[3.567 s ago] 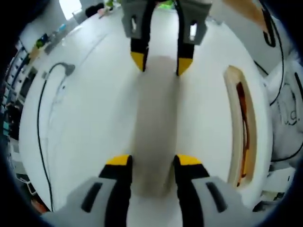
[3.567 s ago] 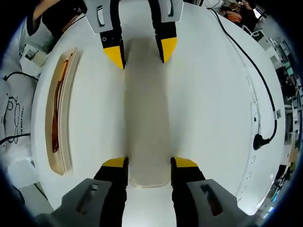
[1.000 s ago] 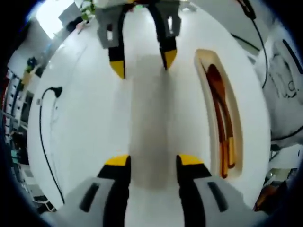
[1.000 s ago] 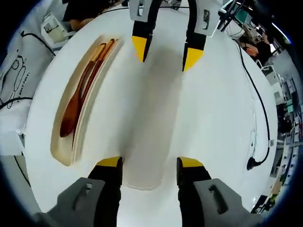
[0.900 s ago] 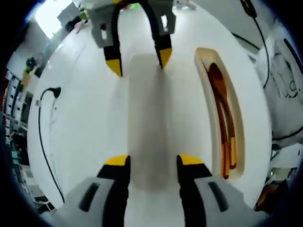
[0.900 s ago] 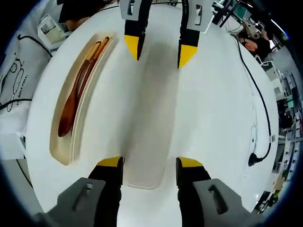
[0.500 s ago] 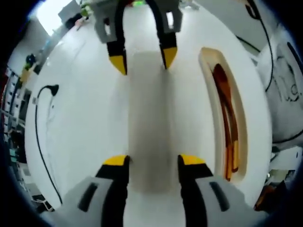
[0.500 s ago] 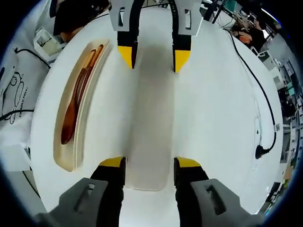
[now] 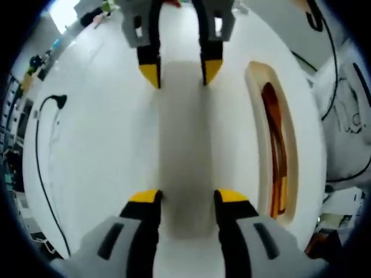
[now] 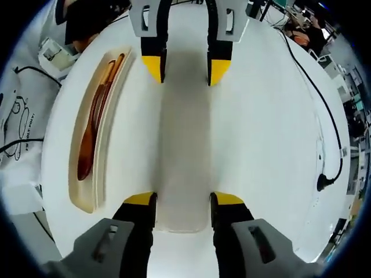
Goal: Arrange the utensils inside the cutlery case until each visible utensil rests in its matching compartment.
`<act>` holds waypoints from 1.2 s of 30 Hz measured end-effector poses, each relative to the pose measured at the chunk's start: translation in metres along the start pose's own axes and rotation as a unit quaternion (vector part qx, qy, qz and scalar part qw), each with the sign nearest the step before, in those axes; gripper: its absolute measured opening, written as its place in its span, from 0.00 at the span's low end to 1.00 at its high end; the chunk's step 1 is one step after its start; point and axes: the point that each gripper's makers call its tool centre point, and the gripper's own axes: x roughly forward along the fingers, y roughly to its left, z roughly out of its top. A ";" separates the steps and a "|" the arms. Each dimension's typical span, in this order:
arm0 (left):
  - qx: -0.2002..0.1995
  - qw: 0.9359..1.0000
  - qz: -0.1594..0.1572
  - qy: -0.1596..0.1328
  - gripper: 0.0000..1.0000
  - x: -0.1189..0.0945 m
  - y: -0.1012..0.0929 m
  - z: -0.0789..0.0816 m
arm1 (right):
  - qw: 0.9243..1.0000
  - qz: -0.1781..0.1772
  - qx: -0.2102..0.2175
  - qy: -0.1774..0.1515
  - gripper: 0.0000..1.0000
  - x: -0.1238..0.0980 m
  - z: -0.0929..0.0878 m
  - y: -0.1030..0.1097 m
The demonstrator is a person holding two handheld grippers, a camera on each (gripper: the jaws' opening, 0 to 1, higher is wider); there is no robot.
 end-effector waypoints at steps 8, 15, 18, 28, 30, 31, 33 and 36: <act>-0.028 0.999 -0.014 -0.009 0.48 0.000 -0.006 0.003 | 0.999 -0.009 0.045 -0.014 0.38 -0.001 -0.001 0.000; -0.014 1.000 0.000 -0.002 0.44 0.000 -0.002 0.003 | 0.998 -0.010 0.054 0.010 0.38 0.000 -0.001 -0.001; -0.014 1.000 0.002 -0.008 0.45 0.000 -0.003 0.002 | 0.998 -0.010 0.055 0.018 0.38 0.000 -0.001 0.000; -0.014 1.000 0.002 -0.006 0.45 0.001 -0.004 0.003 | 0.999 -0.010 0.043 -0.002 0.39 -0.001 -0.001 0.001; -0.013 1.000 0.002 -0.003 0.45 0.001 -0.004 0.003 | 0.999 -0.010 0.044 -0.006 0.39 -0.001 -0.001 0.001; -0.014 1.000 0.001 -0.003 0.45 0.001 -0.004 0.003 | 0.999 -0.010 0.045 -0.008 0.39 0.000 -0.001 0.000; -0.014 1.000 0.003 -0.002 0.45 0.001 -0.004 0.003 | 0.999 -0.011 0.048 -0.008 0.38 0.000 0.000 0.001; -0.018 1.000 0.005 -0.009 0.44 0.000 -0.004 0.002 | 0.999 -0.011 0.049 0.002 0.38 0.000 0.001 0.002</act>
